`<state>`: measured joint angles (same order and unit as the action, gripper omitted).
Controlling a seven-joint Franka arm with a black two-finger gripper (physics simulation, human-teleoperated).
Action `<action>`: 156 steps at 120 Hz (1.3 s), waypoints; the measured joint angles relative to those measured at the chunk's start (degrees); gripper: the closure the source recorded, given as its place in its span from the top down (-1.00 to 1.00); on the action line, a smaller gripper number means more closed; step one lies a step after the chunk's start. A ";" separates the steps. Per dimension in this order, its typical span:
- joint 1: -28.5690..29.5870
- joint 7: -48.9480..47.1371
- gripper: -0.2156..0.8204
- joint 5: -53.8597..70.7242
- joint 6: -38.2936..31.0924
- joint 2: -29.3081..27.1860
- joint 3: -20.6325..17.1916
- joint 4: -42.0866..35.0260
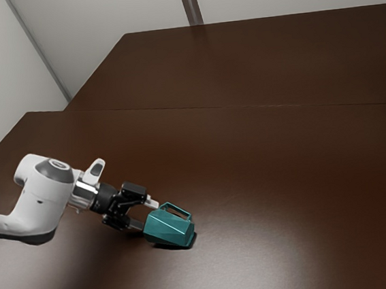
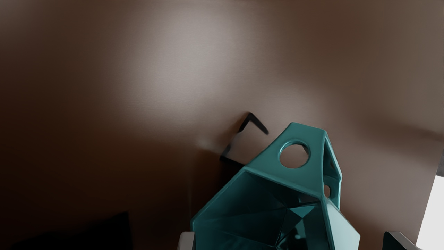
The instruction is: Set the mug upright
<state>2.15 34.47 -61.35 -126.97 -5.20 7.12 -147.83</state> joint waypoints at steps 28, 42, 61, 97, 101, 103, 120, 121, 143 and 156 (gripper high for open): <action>-0.76 1.24 0.55 -1.49 1.31 0.74 0.08 -0.19; -1.46 1.59 0.55 -1.29 1.55 0.79 0.08 0.15; -2.76 1.95 0.55 -0.76 1.63 0.89 0.08 0.48; -4.80 2.44 0.55 -0.54 0.14 1.18 0.02 0.86; -4.97 2.48 0.55 -0.53 0.01 1.21 0.01 0.86; -5.09 2.50 0.55 -0.53 -0.07 1.22 0.01 0.86; -5.96 2.58 0.54 -0.54 -0.61 1.24 0.00 0.92; -6.00 2.58 0.54 -0.55 -0.64 1.24 0.00 0.92; -6.81 2.56 0.46 -0.76 -1.18 1.24 -0.01 0.95; -7.19 2.54 0.26 -0.93 -1.69 1.21 -0.01 0.95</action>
<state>-5.04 37.02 -62.28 -128.66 -3.99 7.12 -146.89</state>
